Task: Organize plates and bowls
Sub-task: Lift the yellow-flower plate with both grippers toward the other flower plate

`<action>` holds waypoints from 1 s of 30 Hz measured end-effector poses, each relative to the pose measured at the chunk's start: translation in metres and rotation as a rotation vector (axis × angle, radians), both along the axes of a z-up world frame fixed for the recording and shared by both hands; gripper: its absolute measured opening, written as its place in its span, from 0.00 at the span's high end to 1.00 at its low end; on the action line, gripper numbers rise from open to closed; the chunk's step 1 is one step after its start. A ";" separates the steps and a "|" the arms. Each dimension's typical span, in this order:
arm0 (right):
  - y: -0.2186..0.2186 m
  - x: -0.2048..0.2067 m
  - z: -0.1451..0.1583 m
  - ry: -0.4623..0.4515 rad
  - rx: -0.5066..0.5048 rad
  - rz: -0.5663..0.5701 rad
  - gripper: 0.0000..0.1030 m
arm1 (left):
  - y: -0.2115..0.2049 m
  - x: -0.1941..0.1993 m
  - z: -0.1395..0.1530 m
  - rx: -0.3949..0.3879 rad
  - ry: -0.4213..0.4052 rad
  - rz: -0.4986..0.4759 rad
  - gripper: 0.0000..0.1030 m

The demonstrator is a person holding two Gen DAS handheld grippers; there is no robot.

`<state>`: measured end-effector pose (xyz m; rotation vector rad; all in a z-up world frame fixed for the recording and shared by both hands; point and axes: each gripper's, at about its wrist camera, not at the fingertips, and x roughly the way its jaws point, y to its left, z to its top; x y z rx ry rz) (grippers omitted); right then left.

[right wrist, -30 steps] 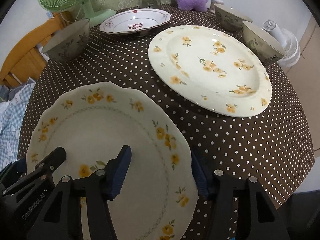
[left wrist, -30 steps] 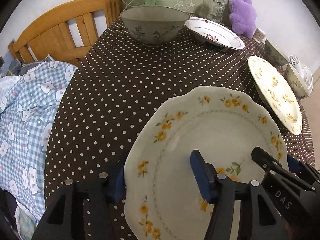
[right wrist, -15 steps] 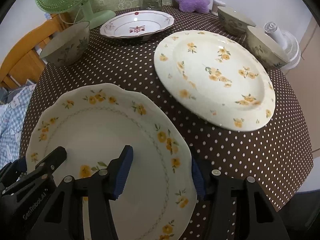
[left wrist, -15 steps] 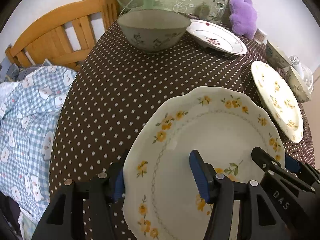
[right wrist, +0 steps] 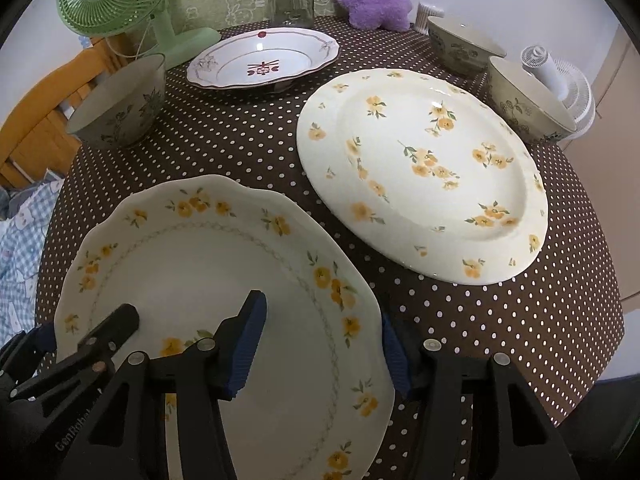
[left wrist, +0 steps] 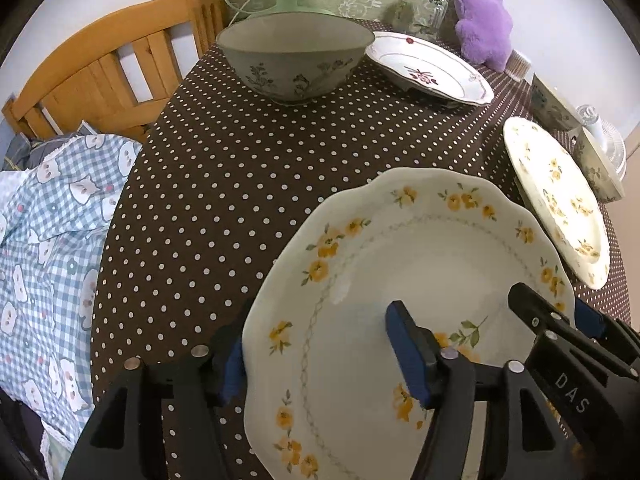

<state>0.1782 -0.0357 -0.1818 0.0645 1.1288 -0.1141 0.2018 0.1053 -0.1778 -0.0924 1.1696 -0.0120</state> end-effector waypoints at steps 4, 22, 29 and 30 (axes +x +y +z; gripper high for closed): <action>0.000 -0.004 0.009 -0.026 -0.017 0.016 0.40 | -0.003 -0.004 0.007 0.015 -0.016 0.000 0.14; -0.036 -0.035 0.088 -0.155 0.017 -0.004 0.25 | -0.025 -0.024 0.080 0.002 -0.147 0.010 0.04; -0.061 -0.036 0.096 -0.186 0.029 0.018 0.25 | -0.053 -0.028 0.091 0.016 -0.199 0.017 0.05; -0.066 -0.035 0.097 -0.187 0.031 0.020 0.25 | -0.056 -0.028 0.093 0.014 -0.201 0.020 0.06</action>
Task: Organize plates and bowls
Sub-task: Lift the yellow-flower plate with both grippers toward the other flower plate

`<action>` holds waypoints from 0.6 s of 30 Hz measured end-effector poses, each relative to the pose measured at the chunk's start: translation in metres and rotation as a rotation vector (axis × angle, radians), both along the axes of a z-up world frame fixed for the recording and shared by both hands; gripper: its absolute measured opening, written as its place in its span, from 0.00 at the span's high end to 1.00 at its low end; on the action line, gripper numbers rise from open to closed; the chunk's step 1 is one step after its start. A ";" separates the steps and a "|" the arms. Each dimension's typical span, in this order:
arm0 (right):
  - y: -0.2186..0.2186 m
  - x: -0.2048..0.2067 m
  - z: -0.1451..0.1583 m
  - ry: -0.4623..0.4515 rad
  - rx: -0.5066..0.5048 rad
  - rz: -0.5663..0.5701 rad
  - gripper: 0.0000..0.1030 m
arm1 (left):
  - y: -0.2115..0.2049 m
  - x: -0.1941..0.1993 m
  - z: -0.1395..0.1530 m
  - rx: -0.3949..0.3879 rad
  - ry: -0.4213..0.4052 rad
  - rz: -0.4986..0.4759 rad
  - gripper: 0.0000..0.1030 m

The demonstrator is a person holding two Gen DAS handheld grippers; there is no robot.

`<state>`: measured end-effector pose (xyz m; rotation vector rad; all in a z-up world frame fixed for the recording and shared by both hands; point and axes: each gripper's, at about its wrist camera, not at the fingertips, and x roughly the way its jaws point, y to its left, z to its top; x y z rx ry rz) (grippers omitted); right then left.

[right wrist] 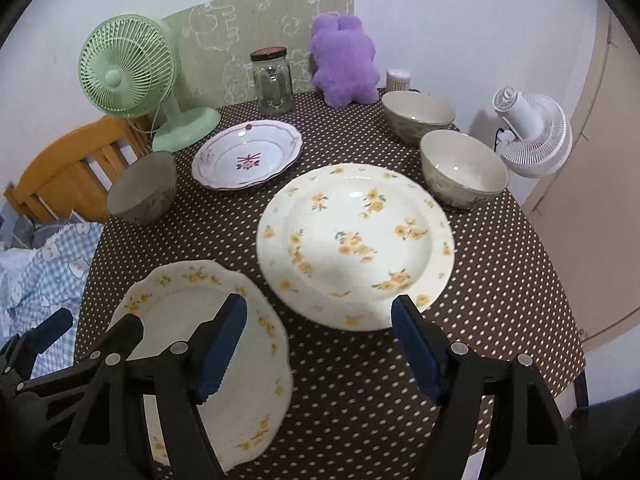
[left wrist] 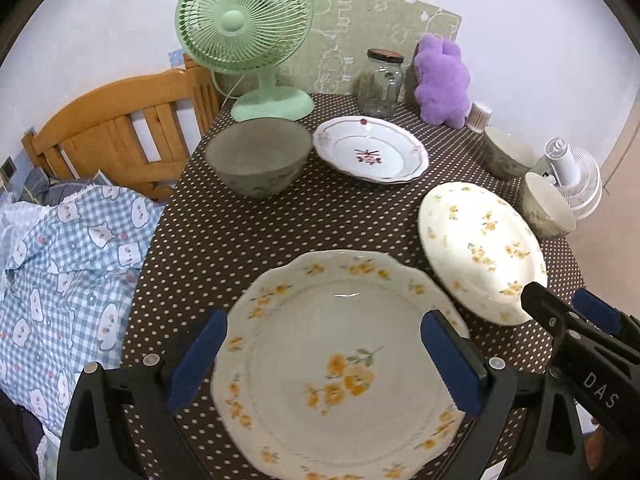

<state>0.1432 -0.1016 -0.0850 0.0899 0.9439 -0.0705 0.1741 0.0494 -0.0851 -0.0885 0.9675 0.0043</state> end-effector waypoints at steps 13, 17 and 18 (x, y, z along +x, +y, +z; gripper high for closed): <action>-0.062 0.013 0.006 -0.013 0.019 0.030 0.25 | -0.057 0.018 0.004 0.011 -0.005 0.041 0.10; -0.079 0.024 0.003 -0.006 0.023 0.034 0.25 | -0.076 0.029 0.001 0.019 0.003 0.048 0.11; -0.082 0.026 0.002 -0.006 0.023 0.038 0.25 | -0.078 0.032 0.000 0.021 0.006 0.050 0.11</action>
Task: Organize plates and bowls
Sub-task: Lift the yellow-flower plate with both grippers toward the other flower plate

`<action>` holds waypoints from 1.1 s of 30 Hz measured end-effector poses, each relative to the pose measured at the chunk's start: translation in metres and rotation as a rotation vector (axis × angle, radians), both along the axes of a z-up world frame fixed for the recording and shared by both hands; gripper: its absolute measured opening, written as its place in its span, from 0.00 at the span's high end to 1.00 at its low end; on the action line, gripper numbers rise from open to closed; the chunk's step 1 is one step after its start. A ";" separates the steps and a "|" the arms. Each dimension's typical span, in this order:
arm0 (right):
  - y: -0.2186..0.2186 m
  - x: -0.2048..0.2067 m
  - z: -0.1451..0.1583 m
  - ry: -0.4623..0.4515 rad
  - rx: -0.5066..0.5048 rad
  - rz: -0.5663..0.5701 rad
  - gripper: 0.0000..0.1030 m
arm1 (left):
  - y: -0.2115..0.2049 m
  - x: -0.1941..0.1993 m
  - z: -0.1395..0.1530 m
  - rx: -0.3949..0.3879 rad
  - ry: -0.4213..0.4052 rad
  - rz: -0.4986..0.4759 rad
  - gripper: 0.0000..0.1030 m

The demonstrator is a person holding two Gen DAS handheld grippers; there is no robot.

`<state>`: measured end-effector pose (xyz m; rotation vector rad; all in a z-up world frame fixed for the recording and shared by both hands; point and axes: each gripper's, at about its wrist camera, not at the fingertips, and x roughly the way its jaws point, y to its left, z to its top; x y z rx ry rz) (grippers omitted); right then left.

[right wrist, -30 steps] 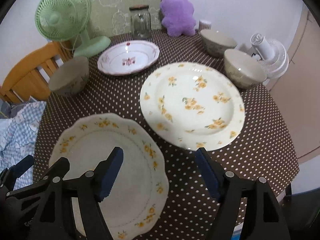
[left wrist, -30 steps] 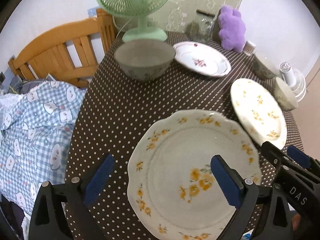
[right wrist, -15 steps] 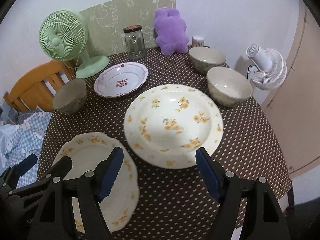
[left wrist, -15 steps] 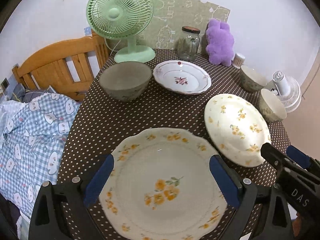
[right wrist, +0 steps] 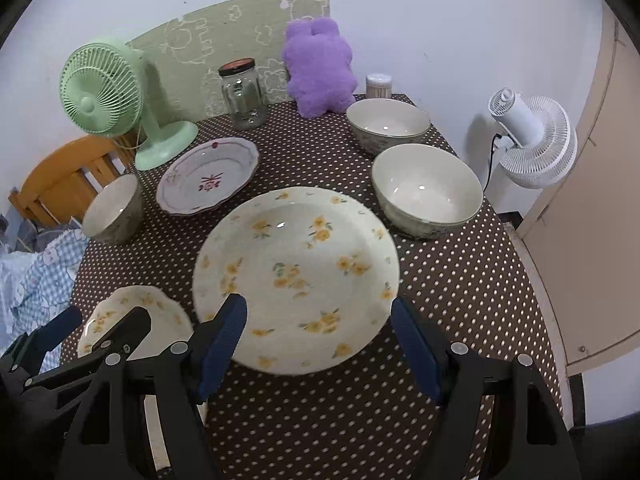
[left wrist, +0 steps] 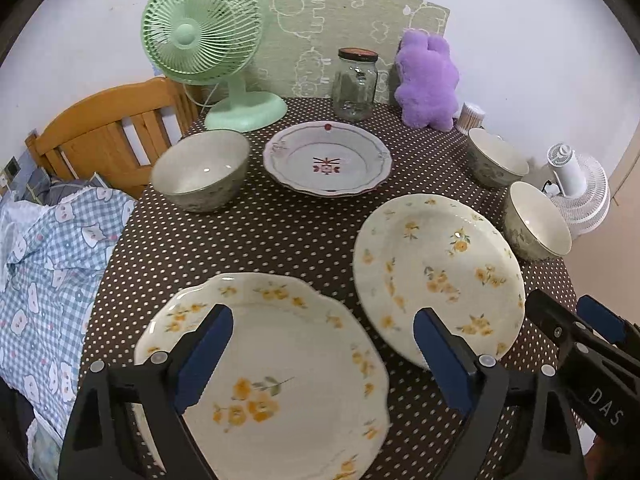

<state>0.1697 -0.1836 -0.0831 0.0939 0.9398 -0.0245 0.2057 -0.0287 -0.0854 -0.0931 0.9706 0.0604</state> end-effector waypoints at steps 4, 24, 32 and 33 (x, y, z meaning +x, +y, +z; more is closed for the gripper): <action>-0.013 0.012 -0.007 0.003 -0.007 0.008 0.25 | -0.014 0.015 -0.008 -0.001 0.015 0.003 0.12; -0.049 0.073 -0.065 0.105 0.004 -0.004 0.32 | -0.057 0.070 -0.062 0.053 0.090 0.041 0.22; -0.051 0.089 -0.084 0.142 -0.003 0.009 0.32 | -0.063 0.085 -0.080 0.054 0.131 0.043 0.27; -0.051 0.091 -0.086 0.145 -0.005 0.012 0.33 | -0.063 0.087 -0.082 0.053 0.132 0.045 0.27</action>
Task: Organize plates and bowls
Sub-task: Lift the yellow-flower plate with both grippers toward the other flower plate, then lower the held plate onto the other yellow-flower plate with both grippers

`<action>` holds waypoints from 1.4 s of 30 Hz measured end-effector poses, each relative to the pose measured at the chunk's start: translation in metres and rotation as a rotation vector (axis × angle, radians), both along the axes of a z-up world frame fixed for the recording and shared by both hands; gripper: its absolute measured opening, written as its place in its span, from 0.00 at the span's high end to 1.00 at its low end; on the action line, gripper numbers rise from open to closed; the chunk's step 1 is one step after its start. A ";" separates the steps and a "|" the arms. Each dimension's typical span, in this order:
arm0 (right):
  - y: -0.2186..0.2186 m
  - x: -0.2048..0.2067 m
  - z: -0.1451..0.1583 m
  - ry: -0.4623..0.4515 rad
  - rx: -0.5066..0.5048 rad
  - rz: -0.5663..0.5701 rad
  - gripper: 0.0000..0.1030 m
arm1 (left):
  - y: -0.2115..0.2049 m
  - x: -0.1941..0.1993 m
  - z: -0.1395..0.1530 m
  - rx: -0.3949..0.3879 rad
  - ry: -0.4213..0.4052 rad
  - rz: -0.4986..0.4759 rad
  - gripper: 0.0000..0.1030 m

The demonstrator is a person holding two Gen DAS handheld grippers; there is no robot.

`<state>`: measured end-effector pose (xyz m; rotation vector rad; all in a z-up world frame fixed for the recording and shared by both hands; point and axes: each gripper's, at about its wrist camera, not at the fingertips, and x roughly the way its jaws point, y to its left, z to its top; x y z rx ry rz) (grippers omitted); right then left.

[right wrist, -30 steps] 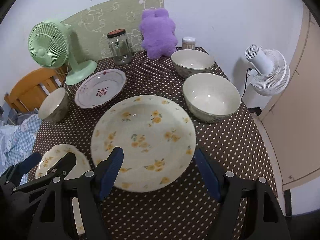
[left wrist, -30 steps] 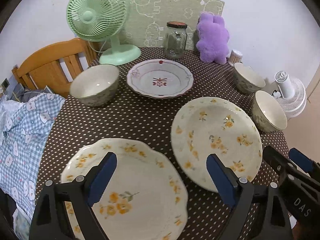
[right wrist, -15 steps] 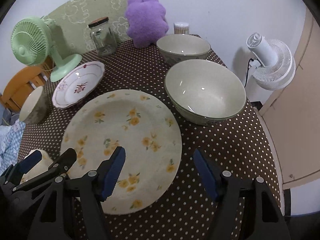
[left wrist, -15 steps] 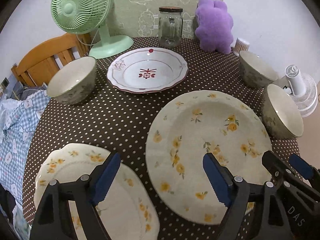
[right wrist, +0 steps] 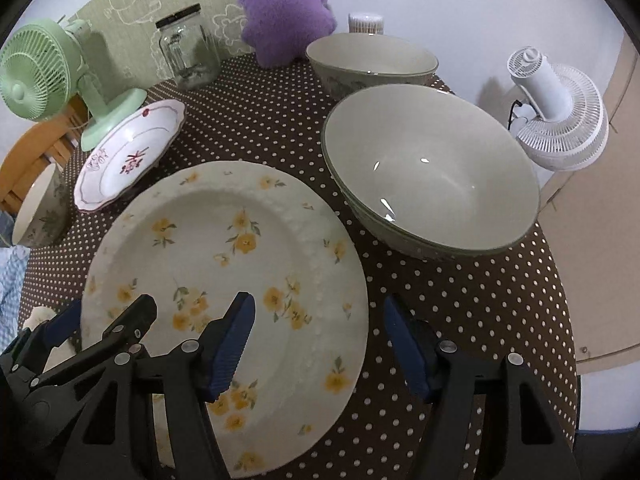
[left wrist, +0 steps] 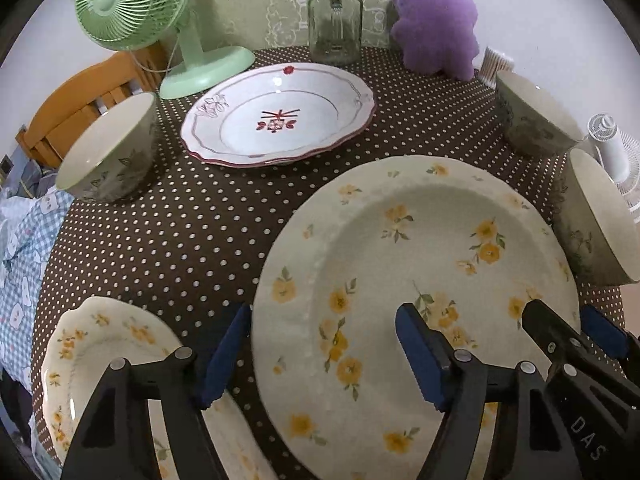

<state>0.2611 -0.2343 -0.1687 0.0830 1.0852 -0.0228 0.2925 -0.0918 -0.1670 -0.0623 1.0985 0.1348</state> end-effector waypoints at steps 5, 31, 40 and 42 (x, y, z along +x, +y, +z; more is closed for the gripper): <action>0.003 0.010 -0.005 0.006 -0.014 0.022 0.39 | 0.000 0.007 -0.003 -0.005 0.002 0.004 0.28; -0.006 0.011 -0.001 0.060 -0.010 0.014 0.47 | -0.002 -0.005 0.008 -0.013 0.021 -0.003 0.36; -0.005 -0.003 0.013 0.045 -0.004 -0.005 0.48 | -0.001 -0.017 0.022 -0.025 0.001 -0.022 0.36; -0.004 -0.007 0.016 0.041 -0.003 -0.010 0.47 | 0.001 -0.019 0.026 -0.023 -0.007 -0.028 0.36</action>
